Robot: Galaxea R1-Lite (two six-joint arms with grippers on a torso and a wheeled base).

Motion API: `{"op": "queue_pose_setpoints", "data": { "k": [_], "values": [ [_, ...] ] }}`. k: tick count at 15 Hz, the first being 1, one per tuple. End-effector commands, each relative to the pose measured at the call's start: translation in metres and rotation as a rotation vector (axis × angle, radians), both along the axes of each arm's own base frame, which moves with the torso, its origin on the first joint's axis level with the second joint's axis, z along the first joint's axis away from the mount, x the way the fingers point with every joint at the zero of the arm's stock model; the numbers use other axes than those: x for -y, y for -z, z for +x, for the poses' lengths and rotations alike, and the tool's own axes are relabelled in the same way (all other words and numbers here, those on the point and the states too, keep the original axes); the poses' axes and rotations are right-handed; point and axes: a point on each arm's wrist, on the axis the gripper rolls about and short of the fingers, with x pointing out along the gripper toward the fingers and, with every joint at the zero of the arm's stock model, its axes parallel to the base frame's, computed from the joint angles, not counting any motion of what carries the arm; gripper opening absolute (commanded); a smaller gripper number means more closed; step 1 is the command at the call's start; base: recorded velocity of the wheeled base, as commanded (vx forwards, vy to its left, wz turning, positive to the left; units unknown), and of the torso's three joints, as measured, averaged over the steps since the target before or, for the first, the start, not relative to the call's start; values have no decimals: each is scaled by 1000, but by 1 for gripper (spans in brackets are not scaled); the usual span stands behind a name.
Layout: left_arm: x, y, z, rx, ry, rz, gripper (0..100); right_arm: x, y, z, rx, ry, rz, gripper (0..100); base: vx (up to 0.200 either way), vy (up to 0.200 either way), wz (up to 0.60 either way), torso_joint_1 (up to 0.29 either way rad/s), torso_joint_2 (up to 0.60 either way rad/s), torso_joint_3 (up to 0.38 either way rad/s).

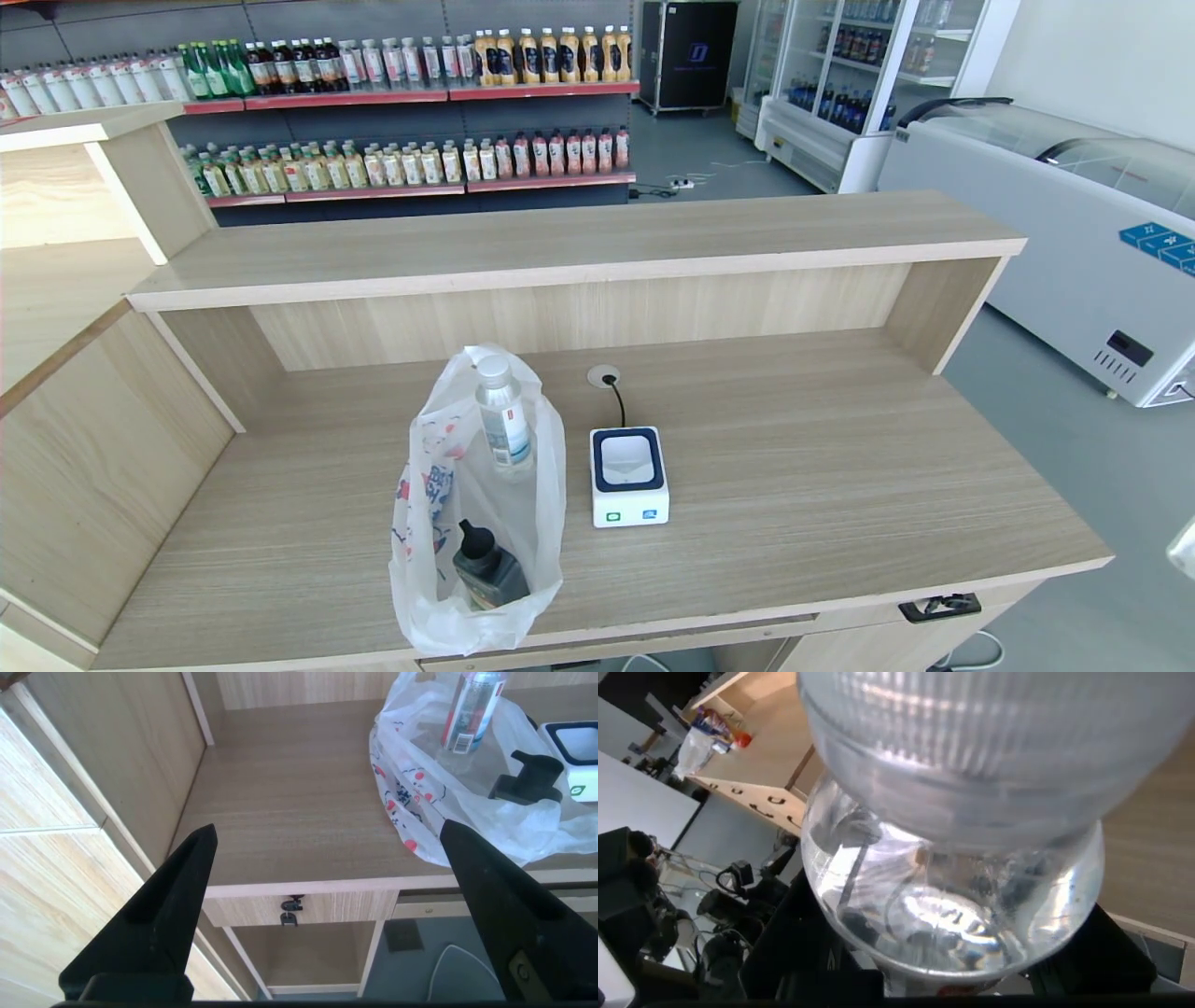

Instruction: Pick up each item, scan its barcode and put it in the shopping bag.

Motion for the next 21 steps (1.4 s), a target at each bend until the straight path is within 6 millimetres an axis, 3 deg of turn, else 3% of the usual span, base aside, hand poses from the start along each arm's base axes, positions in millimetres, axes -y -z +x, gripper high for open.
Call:
{"op": "queue_pose_setpoints", "data": {
  "k": [1,7,10,13,16,21],
  "values": [
    [0,0,0,0,-1,-1,100,-1,0,1,-1,1,-3,0,0,0,0,0,0,0],
    [0,0,0,0,-1,-1,100,-5,8,8,-11,39,-50,0,0,0,0,0,0,0],
    [0,0,0,0,-1,1,100,-9,48,64,13,398,-364,0,0,0,0,0,0,0],
    [0,0,0,0,-1,-1,100,13,111,138,59,662,-579,0,0,0,0,0,0,0],
    [0,0,0,0,-1,-1,100,19,153,164,144,718,-755,0,0,0,0,0,0,0],
    [0,0,0,0,-1,-1,100,13,164,200,303,754,-849,0,0,0,120,0,0,1]
  ]
}}
